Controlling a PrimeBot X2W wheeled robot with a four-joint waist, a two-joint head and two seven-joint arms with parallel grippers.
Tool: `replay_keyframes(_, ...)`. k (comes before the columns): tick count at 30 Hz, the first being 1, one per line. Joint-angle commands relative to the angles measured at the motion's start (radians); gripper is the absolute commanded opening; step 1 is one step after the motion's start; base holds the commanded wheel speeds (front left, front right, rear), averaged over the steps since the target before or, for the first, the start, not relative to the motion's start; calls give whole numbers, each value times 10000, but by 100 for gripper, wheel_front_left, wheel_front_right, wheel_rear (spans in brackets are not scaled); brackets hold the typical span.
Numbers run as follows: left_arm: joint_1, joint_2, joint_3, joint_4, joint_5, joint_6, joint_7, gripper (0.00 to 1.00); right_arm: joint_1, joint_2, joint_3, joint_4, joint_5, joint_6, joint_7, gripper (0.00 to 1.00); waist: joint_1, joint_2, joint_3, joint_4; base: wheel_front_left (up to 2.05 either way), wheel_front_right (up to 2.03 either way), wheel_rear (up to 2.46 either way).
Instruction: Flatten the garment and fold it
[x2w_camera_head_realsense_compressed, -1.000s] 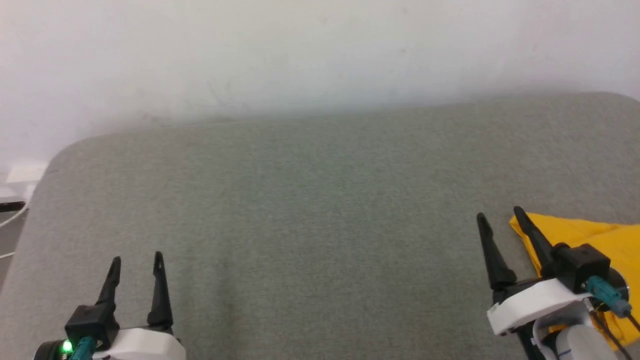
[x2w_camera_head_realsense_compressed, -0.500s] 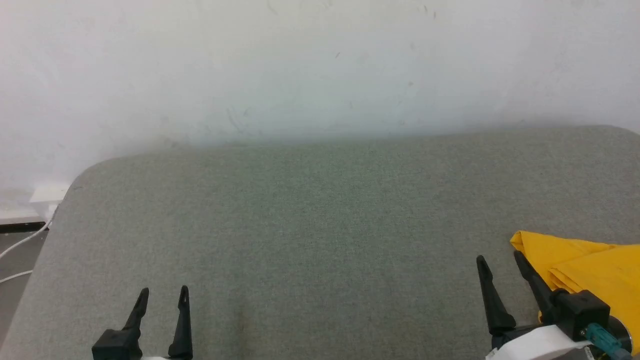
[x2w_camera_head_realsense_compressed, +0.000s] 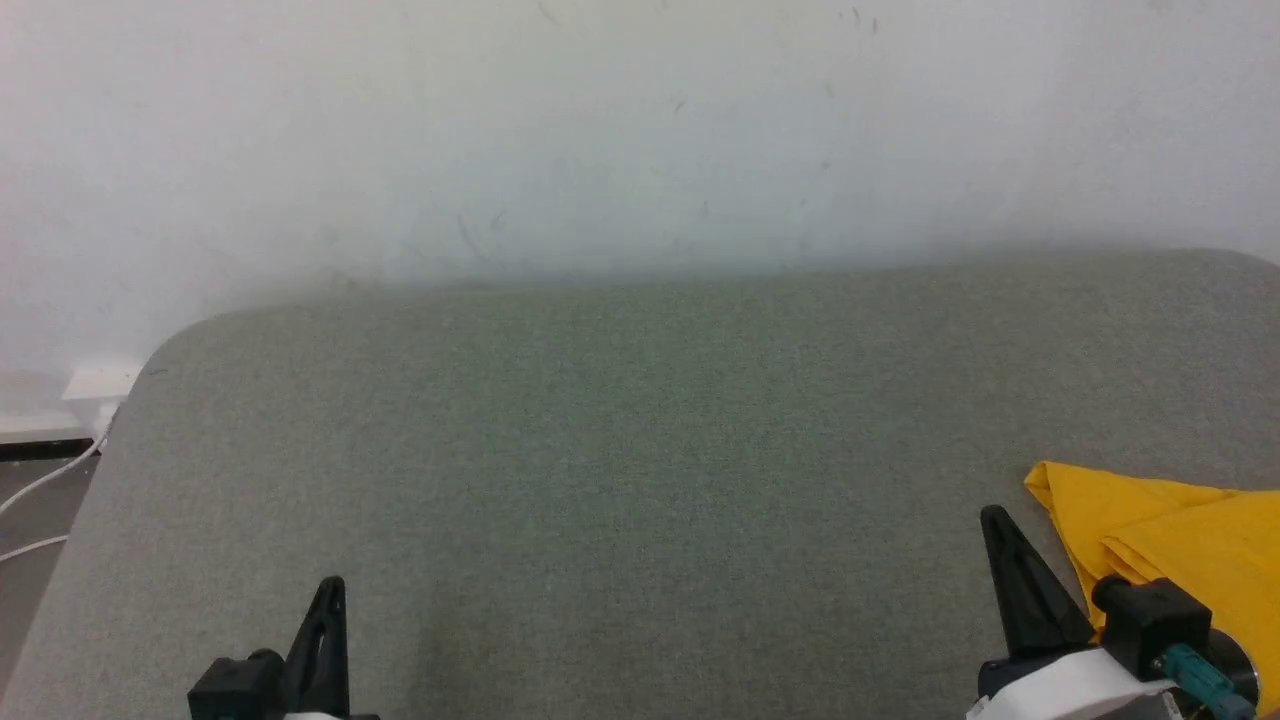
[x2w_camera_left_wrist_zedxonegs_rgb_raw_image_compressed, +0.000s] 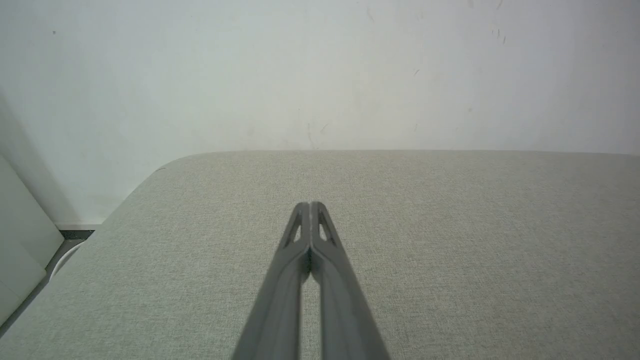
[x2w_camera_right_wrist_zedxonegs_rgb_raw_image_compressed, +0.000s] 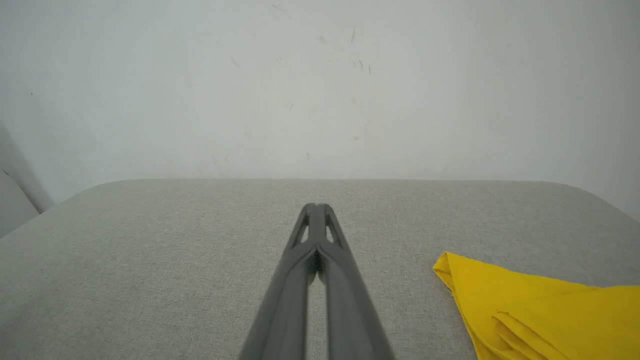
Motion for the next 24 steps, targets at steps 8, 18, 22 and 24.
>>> replay_keyframes(8, -146, -110, 4, -150, 181, -1, 178, 0, -133, 15, -35, -32, -135, -2, 117, 0, 0, 0, 49, 13, 0, 0, 0)
replay_keyframes(18, -260, -198, 7, -279, 322, -2, 382, 0, -235, 24, -64, -55, -242, -4, 243, 0, 0, 0, 108, 28, 0, 0, 0)
replay_keyframes(22, -305, -234, 8, -331, 378, -2, 464, 0, -276, 28, -75, -64, -285, -5, 293, 0, 0, 0, 132, 34, 0, 0, 0)
replay_keyframes(24, -328, -251, 8, -357, 406, -2, 505, 0, -297, 30, -81, -68, -306, -5, 319, 0, 0, 0, 143, 37, 0, 0, 0)
